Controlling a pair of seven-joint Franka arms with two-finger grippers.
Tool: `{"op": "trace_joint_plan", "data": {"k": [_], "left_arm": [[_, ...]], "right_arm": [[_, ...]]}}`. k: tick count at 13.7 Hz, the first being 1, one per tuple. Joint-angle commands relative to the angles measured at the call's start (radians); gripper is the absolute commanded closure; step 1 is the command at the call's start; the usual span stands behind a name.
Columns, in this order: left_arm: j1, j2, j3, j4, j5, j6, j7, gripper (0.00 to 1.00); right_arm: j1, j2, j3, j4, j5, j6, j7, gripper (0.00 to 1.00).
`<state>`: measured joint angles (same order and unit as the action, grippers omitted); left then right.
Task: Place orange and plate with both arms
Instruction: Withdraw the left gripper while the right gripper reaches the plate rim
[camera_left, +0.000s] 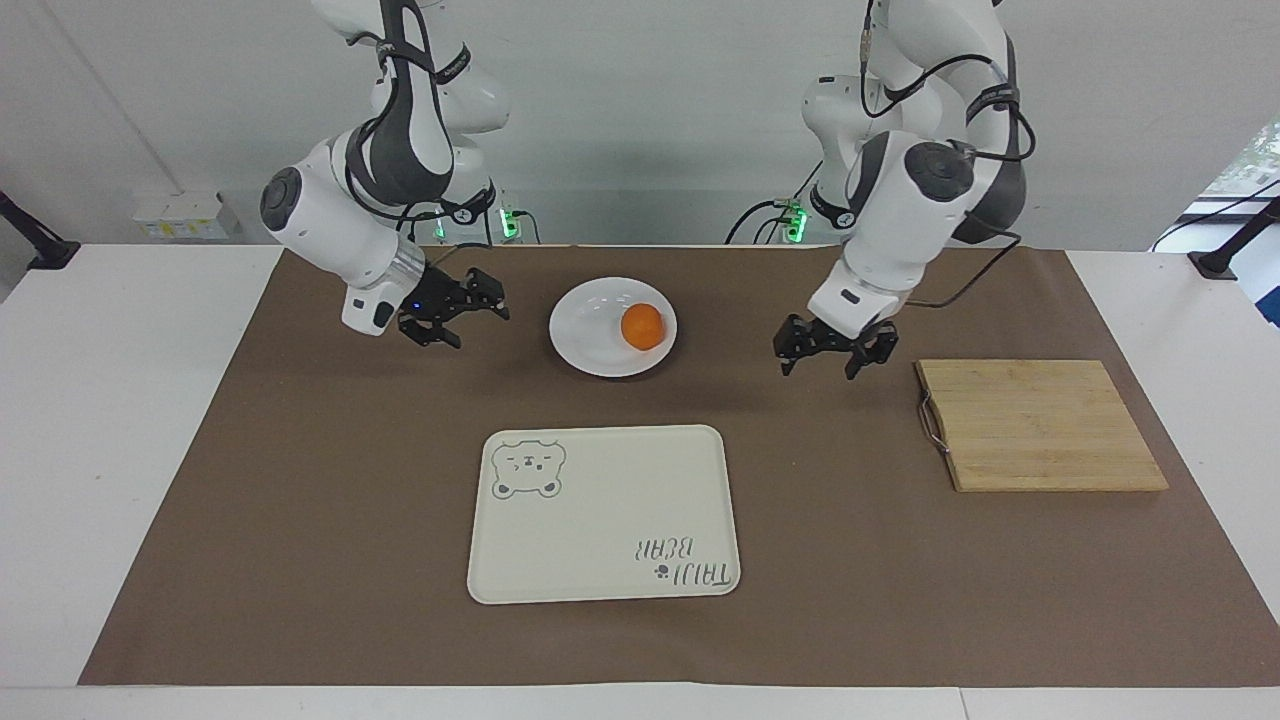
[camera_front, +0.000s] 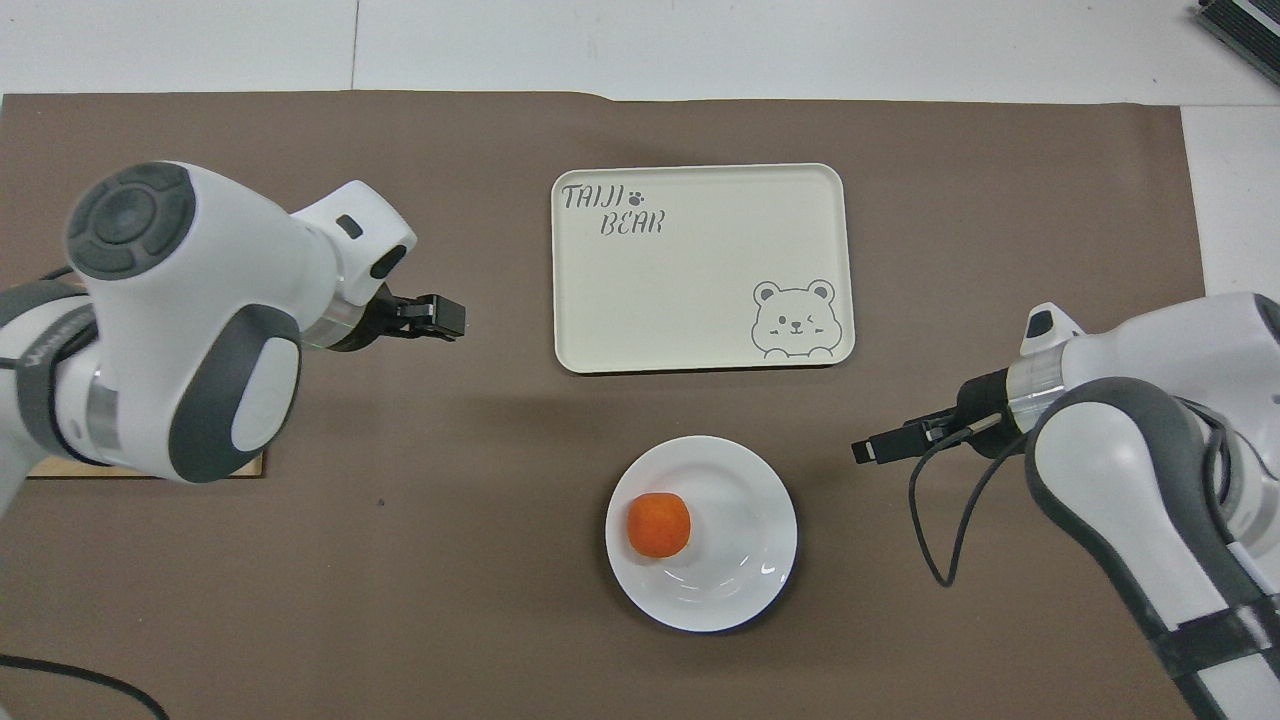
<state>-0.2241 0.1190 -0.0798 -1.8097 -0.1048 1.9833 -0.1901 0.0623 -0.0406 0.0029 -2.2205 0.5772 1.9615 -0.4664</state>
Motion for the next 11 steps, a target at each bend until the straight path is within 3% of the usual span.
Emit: {"op": "trace_joint_plan", "data": {"k": [1, 5, 9, 11], "left_arm": [[0.098, -0.018, -0.014, 0.055, 0.005, -0.093, 0.114, 0.0], [0.224, -0.055, -0.014, 0.137, 0.011, -0.245, 0.256, 0.0], [0.227, -0.067, -0.014, 0.252, 0.134, -0.401, 0.253, 0.0], [0.23, -0.111, -0.014, 0.242, 0.154, -0.415, 0.259, 0.0]], "right_arm": [[0.05, -0.009, -0.001, -0.103, 0.12, 0.082, -0.044, 0.0], [0.064, 0.05, 0.0, -0.171, 0.267, 0.128, -0.151, 0.0], [0.108, 0.084, 0.0, -0.225, 0.413, 0.171, -0.228, 0.0], [0.12, 0.102, 0.0, -0.229, 0.458, 0.172, -0.229, 0.0]]}}
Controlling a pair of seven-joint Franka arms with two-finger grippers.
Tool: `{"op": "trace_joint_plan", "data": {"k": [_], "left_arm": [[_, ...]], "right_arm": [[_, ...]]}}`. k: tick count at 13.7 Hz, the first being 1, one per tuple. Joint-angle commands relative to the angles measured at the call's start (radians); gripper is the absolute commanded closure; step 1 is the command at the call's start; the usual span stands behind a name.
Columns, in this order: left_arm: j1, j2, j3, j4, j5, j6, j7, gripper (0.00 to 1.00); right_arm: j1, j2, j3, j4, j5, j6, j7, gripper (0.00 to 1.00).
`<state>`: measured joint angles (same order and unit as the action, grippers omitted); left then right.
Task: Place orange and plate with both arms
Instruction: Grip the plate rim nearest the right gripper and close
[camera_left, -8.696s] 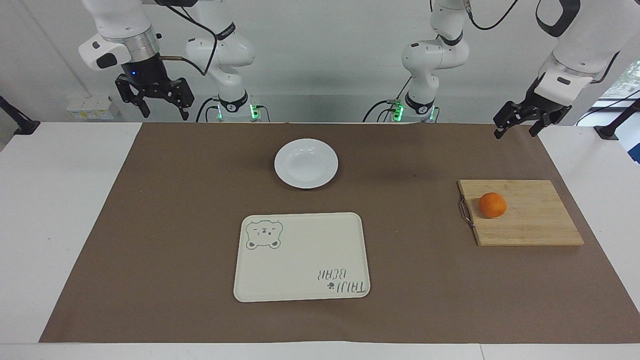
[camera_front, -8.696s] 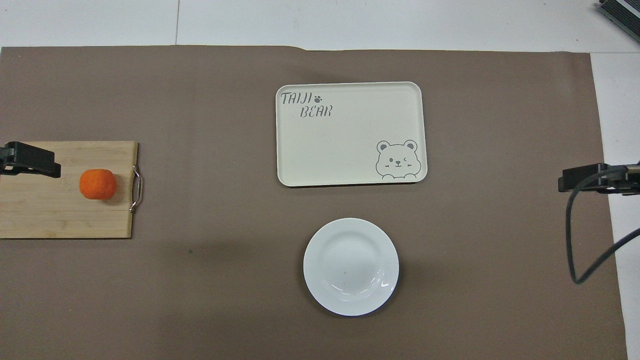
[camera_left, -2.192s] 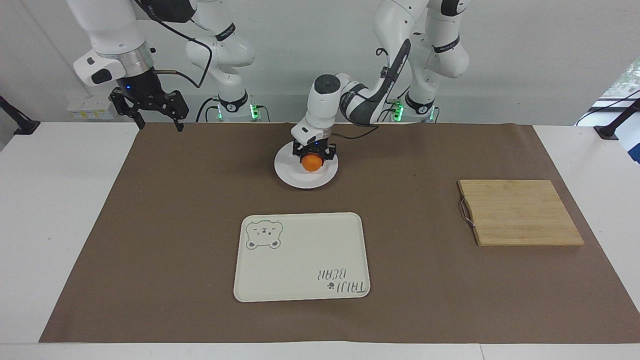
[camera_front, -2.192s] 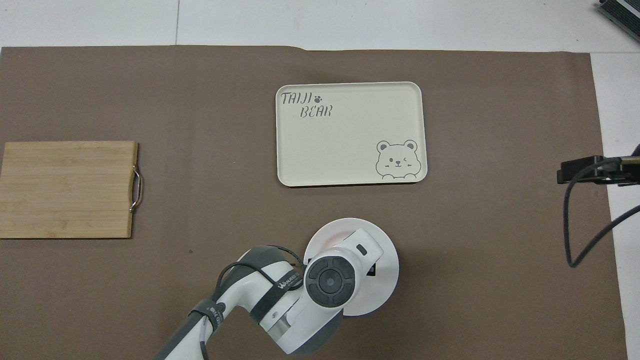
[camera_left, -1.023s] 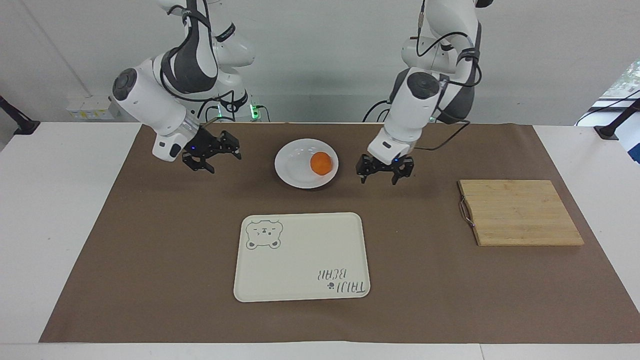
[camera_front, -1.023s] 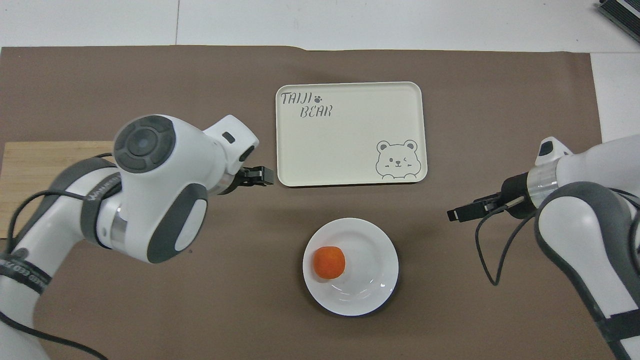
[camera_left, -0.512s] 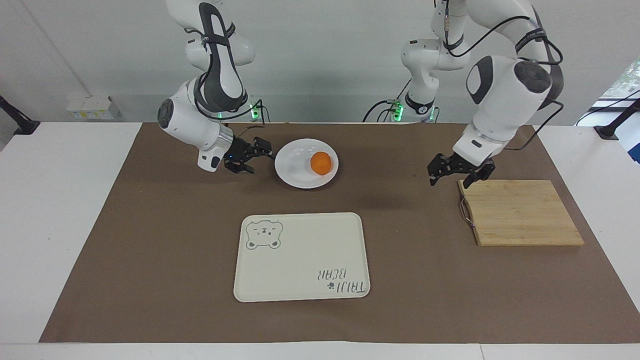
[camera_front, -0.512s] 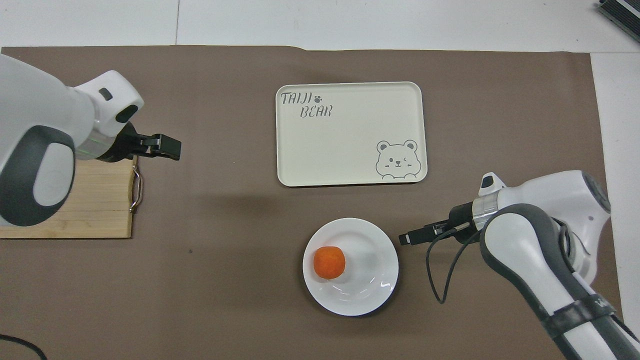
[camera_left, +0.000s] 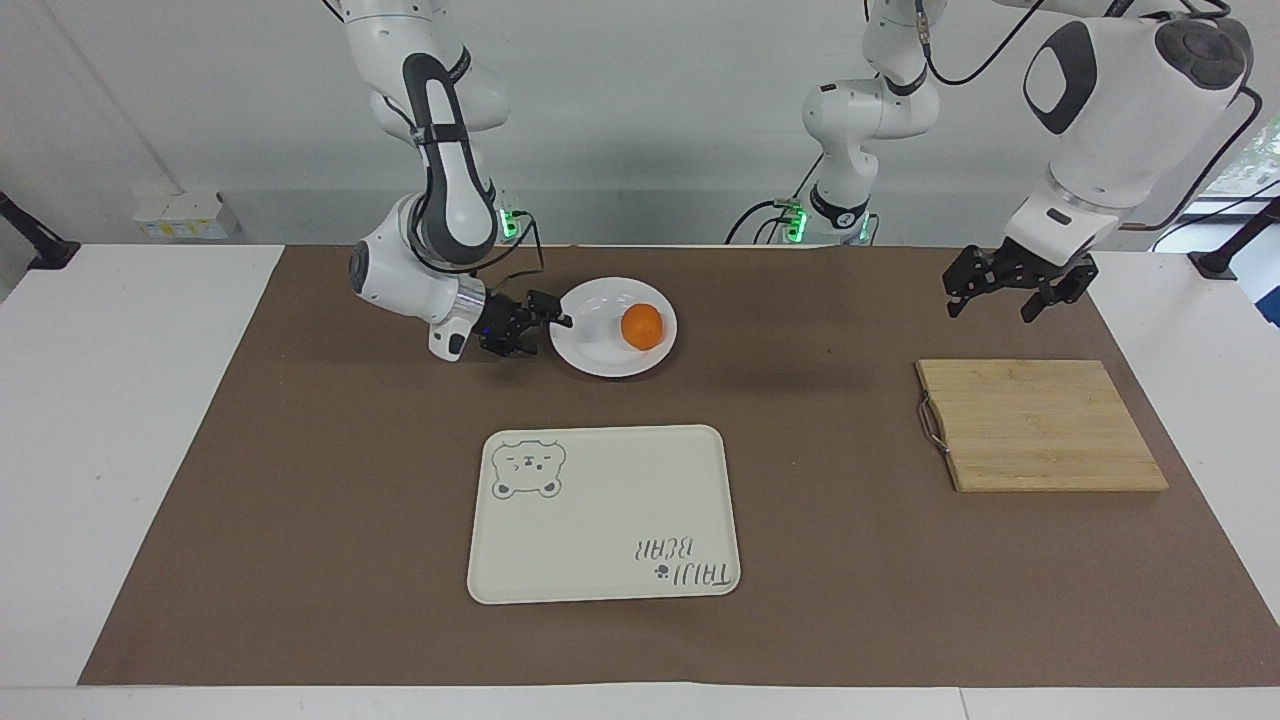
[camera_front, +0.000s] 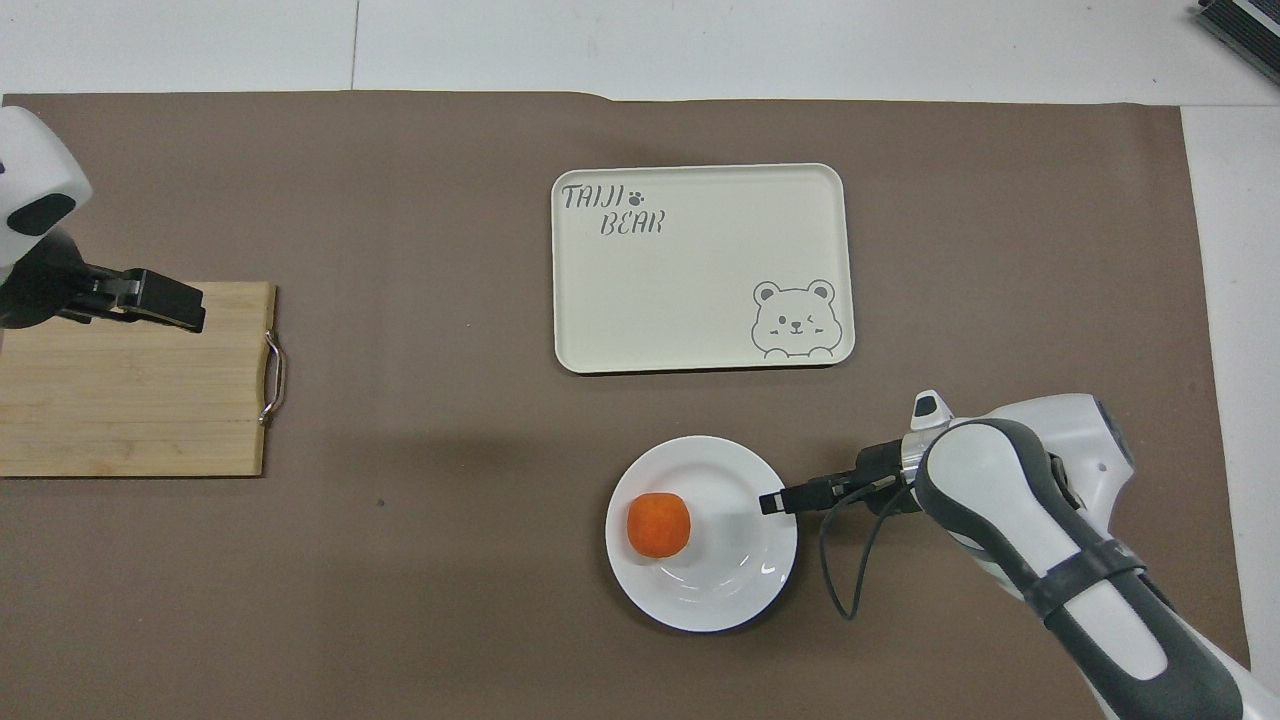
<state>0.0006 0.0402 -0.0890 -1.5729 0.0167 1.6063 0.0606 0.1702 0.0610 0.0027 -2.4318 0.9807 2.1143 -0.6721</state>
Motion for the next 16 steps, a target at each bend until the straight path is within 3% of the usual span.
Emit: {"op": "trace_joint_plan", "data": {"k": [1, 5, 9, 10, 16], "left_arm": [[0.012, -0.036, -0.005, 0.001, 0.032, -0.058, 0.007, 0.0], [0.015, -0.034, -0.005, 0.004, 0.026, -0.051, 0.004, 0.0], [0.016, -0.034, -0.005, 0.005, 0.026, -0.051, 0.004, 0.0], [0.015, -0.034, -0.005, 0.005, 0.026, -0.051, 0.005, 0.0], [0.015, -0.034, -0.005, 0.005, 0.026, -0.051, 0.004, 0.0]], "right_arm": [[0.014, 0.006, 0.0, -0.018, 0.07, 0.021, -0.021, 0.0], [0.052, 0.005, 0.0, -0.047, 0.124, 0.049, -0.017, 0.01], [0.072, 0.005, 0.0, -0.049, 0.131, 0.062, 0.025, 0.86], [0.072, 0.005, -0.001, -0.049, 0.131, 0.062, 0.048, 1.0], [0.071, 0.014, -0.001, -0.035, 0.131, 0.047, 0.026, 1.0]]}}
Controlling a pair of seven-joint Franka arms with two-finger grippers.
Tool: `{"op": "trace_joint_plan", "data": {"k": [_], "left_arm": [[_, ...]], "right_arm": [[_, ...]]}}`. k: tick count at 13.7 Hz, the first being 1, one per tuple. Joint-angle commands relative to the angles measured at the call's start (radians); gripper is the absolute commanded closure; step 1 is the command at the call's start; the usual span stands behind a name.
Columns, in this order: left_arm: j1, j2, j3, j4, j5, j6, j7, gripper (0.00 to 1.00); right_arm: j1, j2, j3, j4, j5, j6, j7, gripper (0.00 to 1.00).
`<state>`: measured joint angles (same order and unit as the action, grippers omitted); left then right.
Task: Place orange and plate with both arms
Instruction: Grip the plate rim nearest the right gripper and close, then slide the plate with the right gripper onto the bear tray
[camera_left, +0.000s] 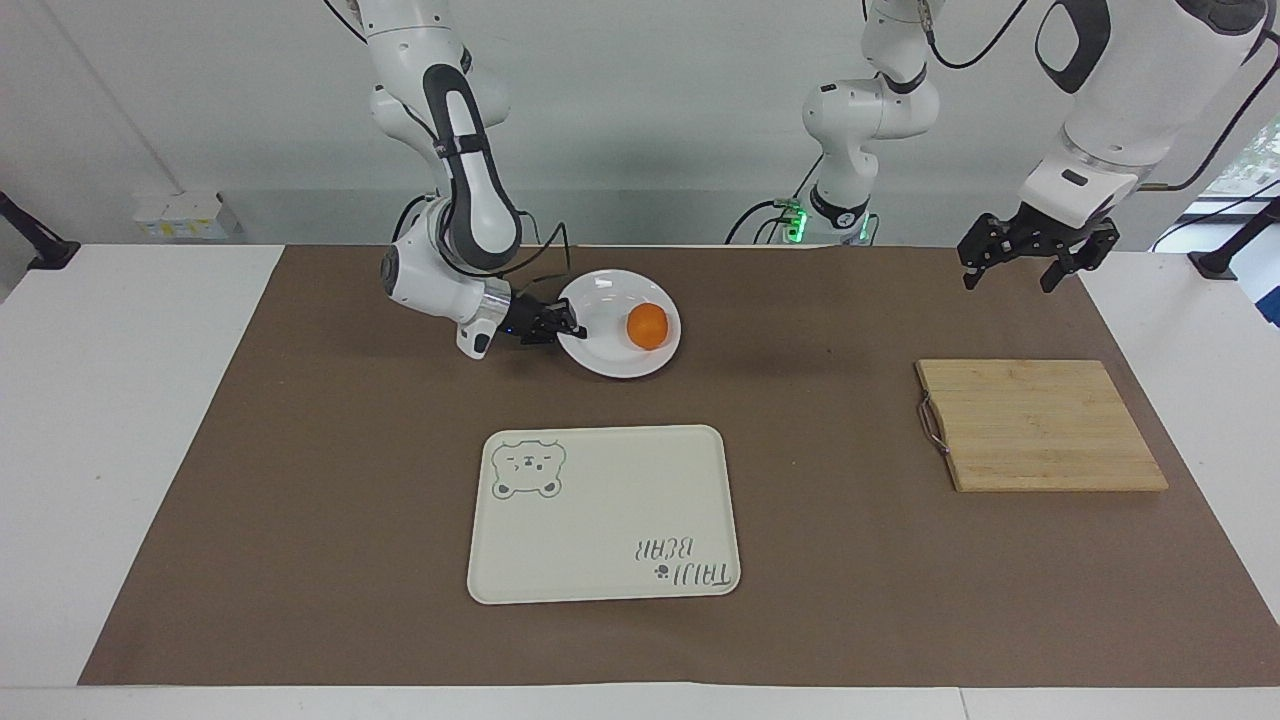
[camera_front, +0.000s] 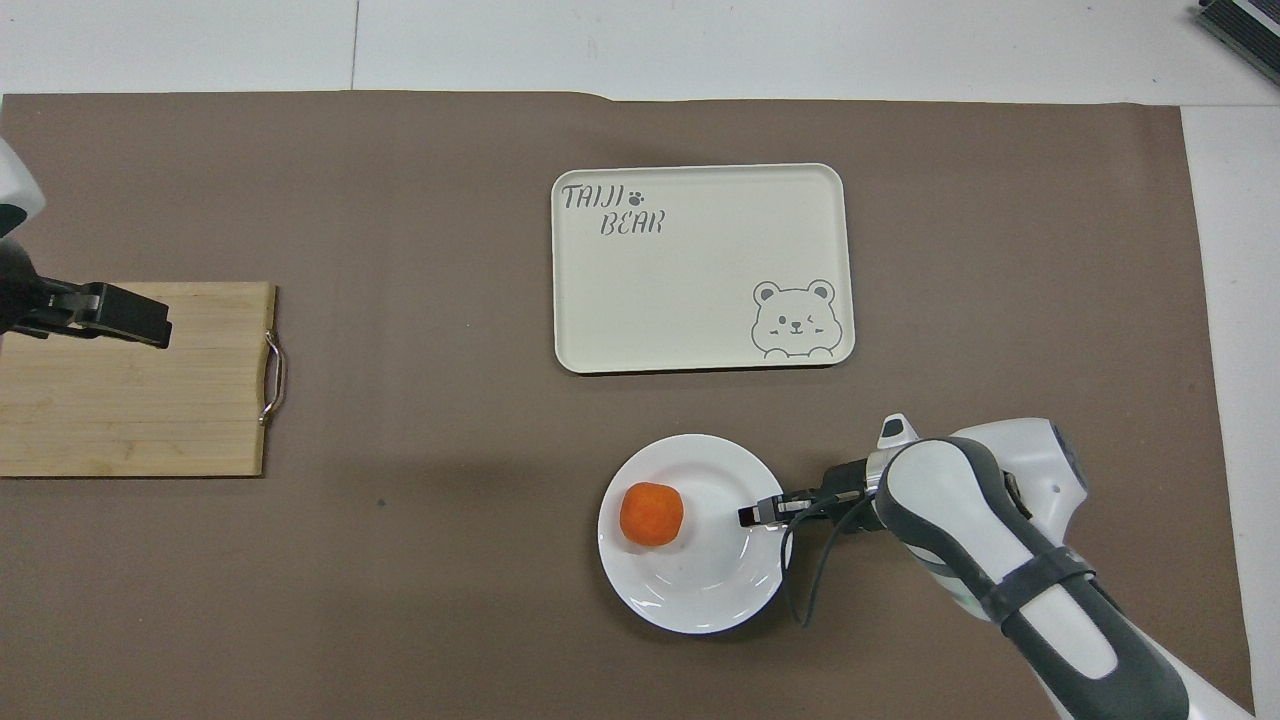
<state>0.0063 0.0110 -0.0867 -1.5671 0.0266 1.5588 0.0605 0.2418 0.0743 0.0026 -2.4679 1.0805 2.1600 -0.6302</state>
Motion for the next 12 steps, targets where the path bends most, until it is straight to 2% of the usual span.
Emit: {"op": "trace_joint_plan", "data": {"k": [1, 9, 12], "left_arm": [[0.009, -0.005, -0.007, -0.001, 0.016, -0.003, 0.004, 0.0], [0.011, -0.005, -0.007, -0.001, 0.016, -0.003, 0.004, 0.0], [0.011, -0.005, -0.007, -0.001, 0.016, -0.003, 0.004, 0.0]], "right_arm": [[-0.01, 0.002, -0.001, 0.004, 0.032, -0.009, -0.04, 1.0], [-0.107, 0.041, -0.001, 0.098, 0.035, -0.126, -0.126, 1.0], [-0.11, 0.084, -0.001, 0.176, 0.039, -0.131, -0.118, 1.0]]}}
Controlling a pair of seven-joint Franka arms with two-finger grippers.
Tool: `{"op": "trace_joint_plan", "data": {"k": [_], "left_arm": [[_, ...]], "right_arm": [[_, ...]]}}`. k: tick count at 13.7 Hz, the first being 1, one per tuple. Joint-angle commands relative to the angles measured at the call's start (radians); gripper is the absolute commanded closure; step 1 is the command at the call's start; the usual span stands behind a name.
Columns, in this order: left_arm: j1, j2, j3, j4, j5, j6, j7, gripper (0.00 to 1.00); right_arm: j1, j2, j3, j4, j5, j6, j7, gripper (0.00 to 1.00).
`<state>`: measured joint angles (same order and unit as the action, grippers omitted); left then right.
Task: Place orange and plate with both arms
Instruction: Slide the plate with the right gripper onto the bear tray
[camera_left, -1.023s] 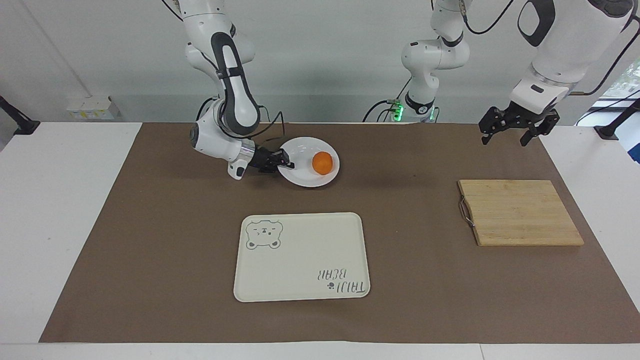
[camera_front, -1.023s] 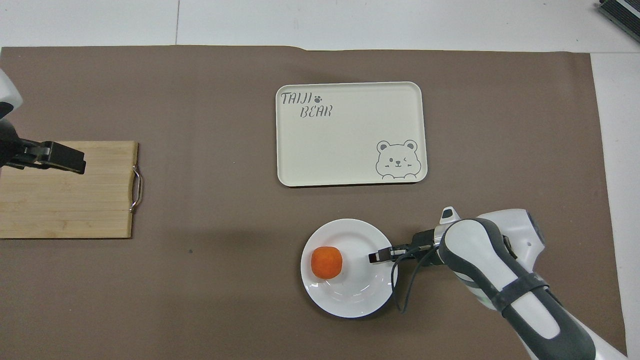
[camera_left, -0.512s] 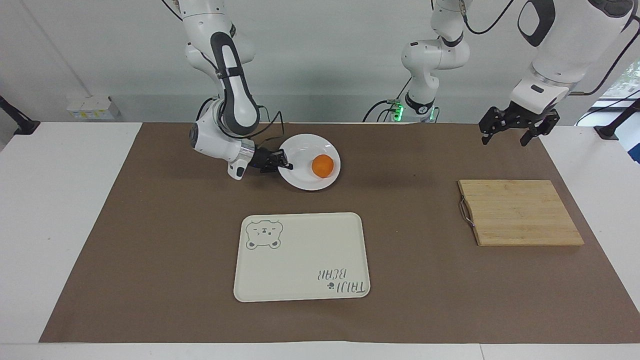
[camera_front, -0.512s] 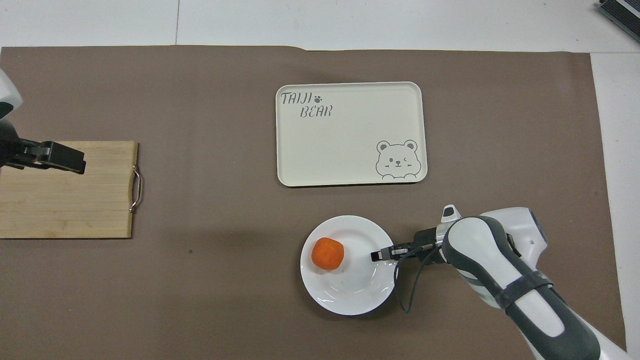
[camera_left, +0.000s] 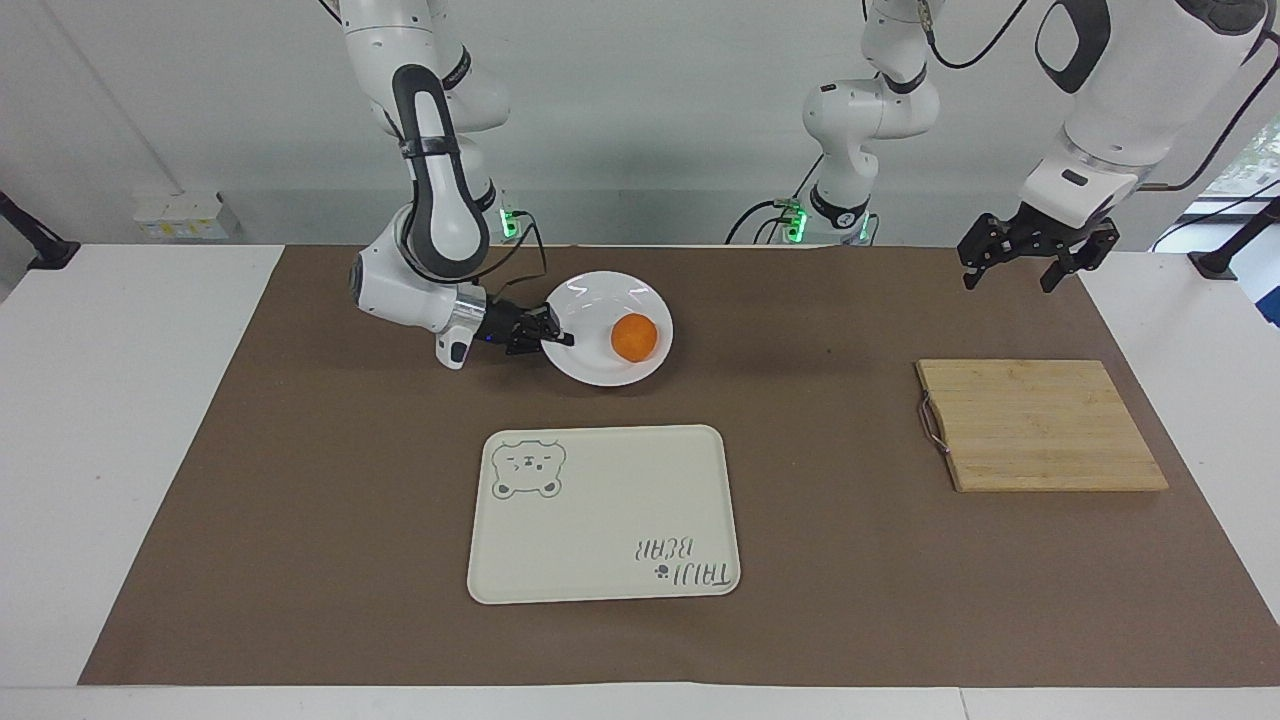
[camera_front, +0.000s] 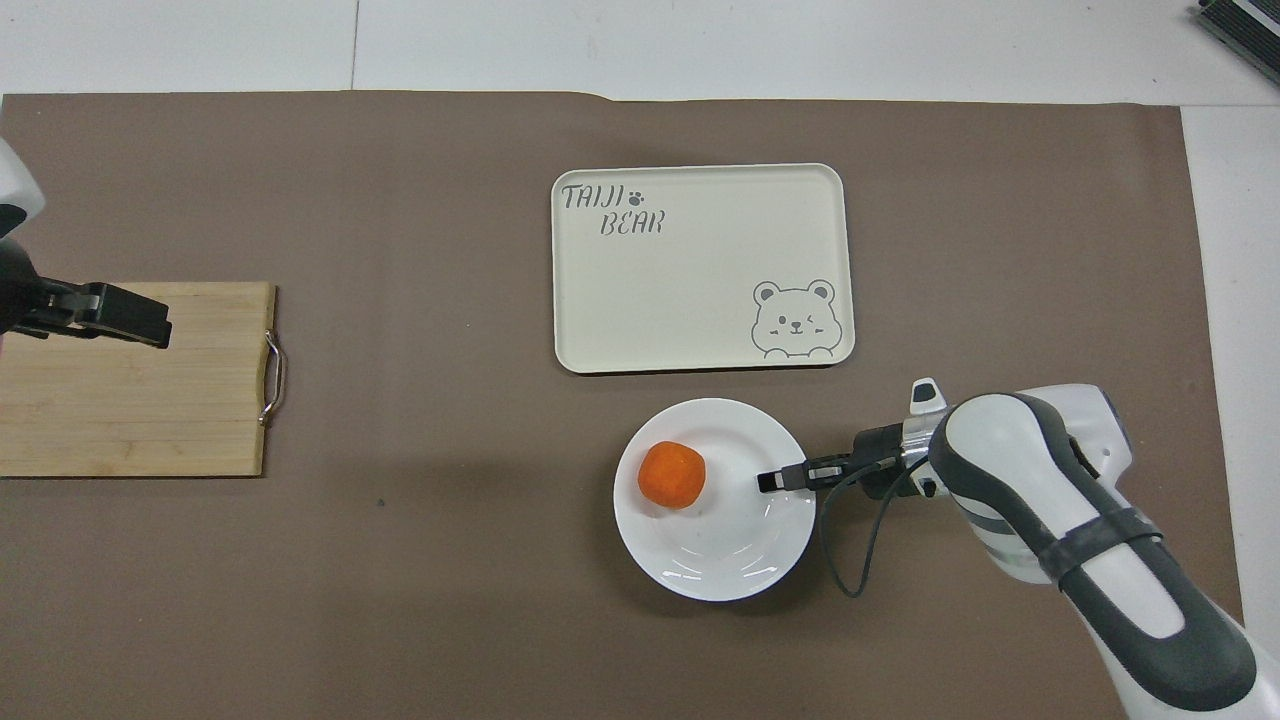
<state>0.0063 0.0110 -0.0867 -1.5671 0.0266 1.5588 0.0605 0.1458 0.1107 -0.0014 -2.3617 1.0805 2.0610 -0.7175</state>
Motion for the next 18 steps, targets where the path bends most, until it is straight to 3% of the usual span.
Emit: {"op": "trace_joint_plan", "data": {"k": [1, 13, 18], "left_arm": [[0.011, -0.005, -0.007, -0.001, 0.016, -0.003, 0.004, 0.0], [0.011, -0.005, -0.007, -0.001, 0.016, -0.003, 0.004, 0.0], [0.011, -0.005, -0.007, -0.001, 0.016, -0.003, 0.005, 0.0]], "right_arm": [[-0.015, 0.067, 0.003, 0.105, 0.039, -0.03, -0.023, 1.0], [-0.005, 0.349, 0.003, 0.571, 0.022, 0.06, 0.239, 1.0], [-0.023, 0.46, 0.003, 0.688, -0.005, 0.065, 0.236, 1.0]]}}
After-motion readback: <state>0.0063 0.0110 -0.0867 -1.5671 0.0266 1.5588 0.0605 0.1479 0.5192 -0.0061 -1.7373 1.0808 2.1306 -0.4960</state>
